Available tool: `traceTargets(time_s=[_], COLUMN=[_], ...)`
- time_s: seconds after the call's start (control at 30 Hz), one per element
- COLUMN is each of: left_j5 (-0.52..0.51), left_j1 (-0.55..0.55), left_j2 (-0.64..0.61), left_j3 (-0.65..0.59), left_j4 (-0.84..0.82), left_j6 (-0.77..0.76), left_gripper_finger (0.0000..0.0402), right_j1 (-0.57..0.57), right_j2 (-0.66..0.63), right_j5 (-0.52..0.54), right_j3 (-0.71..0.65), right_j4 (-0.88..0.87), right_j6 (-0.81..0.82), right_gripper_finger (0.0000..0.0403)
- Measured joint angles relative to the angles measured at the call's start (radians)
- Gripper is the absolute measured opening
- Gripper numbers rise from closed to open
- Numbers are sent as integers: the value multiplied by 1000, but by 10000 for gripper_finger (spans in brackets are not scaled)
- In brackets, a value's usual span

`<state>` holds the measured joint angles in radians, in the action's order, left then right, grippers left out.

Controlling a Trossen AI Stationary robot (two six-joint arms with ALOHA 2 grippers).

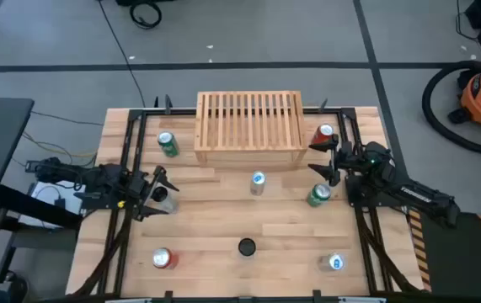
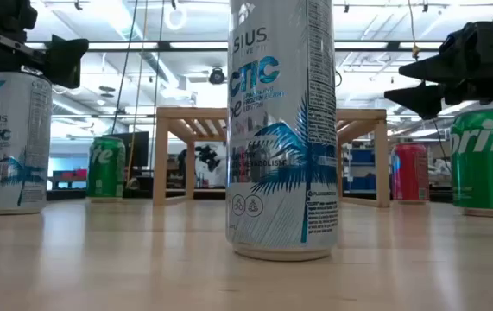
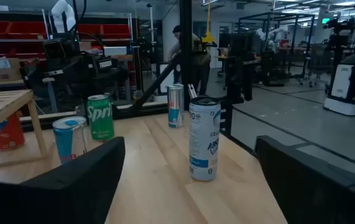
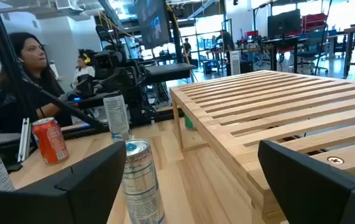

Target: Place canned beverage on shelf

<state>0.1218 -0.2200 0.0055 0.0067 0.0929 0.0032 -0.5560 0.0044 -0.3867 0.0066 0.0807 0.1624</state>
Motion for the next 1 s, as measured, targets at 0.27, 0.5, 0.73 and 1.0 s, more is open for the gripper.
traceTargets(time_s=[0.27, 0.5, 0.73, 1.0], left_j5=[0, 0, 0, 0], left_j1=[0, 0, 0, 0], left_j2=[0, 0, 0, 0], left_j3=[0, 0, 0, 0], left_j4=[0, 0, 0, 0], left_j6=[0, 0, 0, 0], left_gripper_finger=[369, 369, 369, 369], right_j1=[0, 0, 0, 0], right_j2=[0, 0, 0, 0], right_j5=[0, 0, 0, 0], right_j3=[0, 0, 0, 0], right_j4=[0, 0, 0, 0], right_j6=[0, 0, 0, 0], right_gripper_finger=[376, 376, 376, 376])
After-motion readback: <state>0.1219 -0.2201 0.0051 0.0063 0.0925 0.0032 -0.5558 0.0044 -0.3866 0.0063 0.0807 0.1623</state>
